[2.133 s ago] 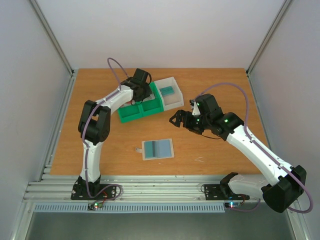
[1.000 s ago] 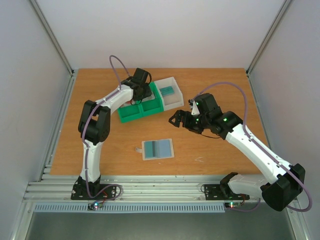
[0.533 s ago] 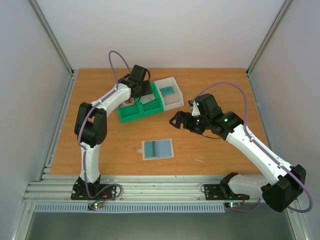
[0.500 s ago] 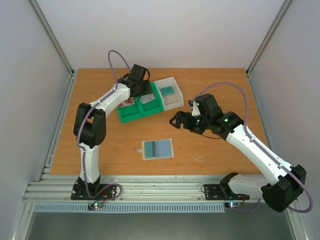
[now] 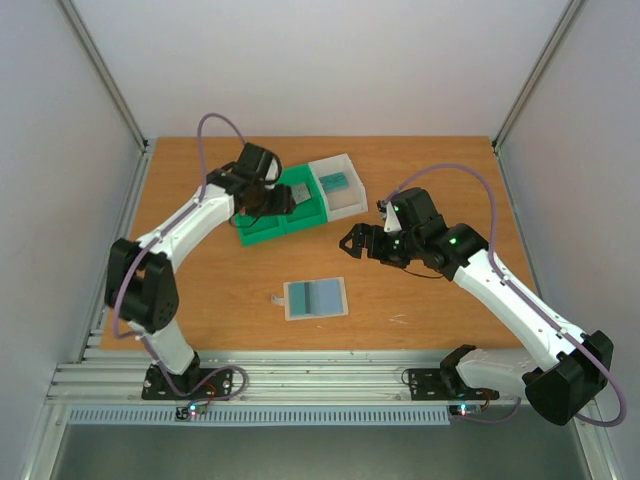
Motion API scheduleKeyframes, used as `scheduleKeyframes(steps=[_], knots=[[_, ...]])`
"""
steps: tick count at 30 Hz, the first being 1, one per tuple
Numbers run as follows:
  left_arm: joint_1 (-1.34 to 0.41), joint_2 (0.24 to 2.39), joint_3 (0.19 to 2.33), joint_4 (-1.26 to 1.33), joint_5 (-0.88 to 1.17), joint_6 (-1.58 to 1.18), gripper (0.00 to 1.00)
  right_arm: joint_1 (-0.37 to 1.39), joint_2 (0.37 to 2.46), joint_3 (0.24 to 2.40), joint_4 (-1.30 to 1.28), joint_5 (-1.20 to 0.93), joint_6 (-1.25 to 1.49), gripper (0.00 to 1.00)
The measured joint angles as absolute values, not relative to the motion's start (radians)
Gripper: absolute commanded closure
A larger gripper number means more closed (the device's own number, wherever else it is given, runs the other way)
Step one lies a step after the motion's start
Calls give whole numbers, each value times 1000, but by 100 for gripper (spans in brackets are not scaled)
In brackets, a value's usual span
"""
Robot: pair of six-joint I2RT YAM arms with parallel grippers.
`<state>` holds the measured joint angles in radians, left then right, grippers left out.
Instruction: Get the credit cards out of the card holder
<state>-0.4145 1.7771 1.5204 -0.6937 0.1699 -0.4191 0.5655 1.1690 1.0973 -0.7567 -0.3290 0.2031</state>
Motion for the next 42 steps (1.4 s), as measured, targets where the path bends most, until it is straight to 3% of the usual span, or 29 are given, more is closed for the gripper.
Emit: scheduleKeyframes(steps=[6, 11, 17, 23, 28, 34, 42], knots=[[-427, 1566, 1267, -760, 197, -400, 44, 566, 1169, 1090, -737, -341, 210, 2], [-467, 1452, 1109, -783, 208, -403, 46, 566, 1171, 1026, -682, -385, 230, 9], [-546, 1383, 954, -762, 228, -468, 52, 566, 1205, 948, -615, -448, 260, 46], [-599, 1406, 864, -672, 236, -550, 58, 575, 1280, 928, -566, -475, 303, 67], [-608, 1431, 818, -607, 244, -601, 70, 619, 1349, 926, -529, -473, 322, 68], [-611, 1433, 762, -540, 239, -633, 69, 663, 1449, 923, -469, -488, 340, 68], [-614, 1426, 712, -511, 240, -661, 61, 732, 1574, 926, -432, -480, 339, 70]])
